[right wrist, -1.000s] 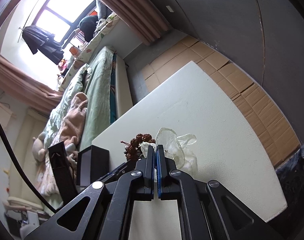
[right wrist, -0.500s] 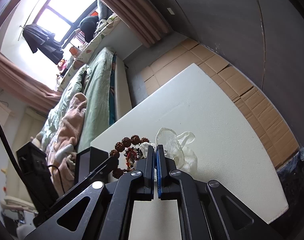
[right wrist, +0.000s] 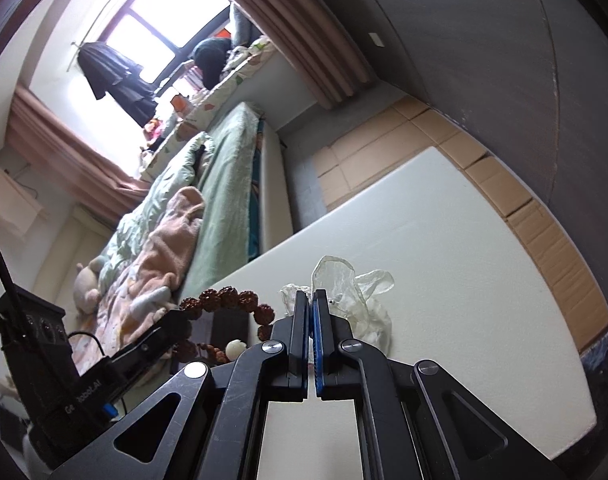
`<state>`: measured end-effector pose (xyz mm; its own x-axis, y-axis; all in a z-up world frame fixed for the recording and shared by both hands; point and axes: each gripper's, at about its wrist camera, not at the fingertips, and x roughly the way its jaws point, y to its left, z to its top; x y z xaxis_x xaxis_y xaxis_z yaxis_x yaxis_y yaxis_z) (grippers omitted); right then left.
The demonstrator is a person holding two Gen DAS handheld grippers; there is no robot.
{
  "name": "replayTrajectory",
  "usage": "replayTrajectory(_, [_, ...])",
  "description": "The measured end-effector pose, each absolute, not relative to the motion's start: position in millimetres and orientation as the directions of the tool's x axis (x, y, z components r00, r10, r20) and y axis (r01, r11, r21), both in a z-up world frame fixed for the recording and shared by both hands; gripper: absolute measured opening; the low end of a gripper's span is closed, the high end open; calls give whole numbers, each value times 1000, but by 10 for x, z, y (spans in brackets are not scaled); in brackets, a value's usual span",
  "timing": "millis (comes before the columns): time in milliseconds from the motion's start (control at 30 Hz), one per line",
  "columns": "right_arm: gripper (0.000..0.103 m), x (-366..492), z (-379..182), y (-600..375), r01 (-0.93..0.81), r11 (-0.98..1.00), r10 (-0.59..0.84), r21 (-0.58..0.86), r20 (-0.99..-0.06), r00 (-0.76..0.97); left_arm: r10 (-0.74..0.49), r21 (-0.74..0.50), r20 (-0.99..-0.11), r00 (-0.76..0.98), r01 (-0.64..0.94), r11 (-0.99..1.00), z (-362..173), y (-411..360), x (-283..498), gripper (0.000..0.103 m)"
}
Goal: Organize jewelry
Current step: 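Grasp the brown bead bracelet with the left tool and lift it, then lower the brown bracelet into the box with the left tool while the right tool drops the cloth in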
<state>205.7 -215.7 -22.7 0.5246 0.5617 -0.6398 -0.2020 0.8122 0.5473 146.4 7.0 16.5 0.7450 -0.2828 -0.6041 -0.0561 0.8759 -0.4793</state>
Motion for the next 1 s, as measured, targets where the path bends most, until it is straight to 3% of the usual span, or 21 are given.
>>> replayTrajectory(600, [3,1854,-92,-1323,-409,690,720,598,-508,472,-155,-542,-538,829,-199,817,271,976,986,20])
replayTrajectory(1000, [3,1935,-272,-630,-482,642,767,597,-509,390,-91,-578,-527,845,-278,767,240,1362,861,20])
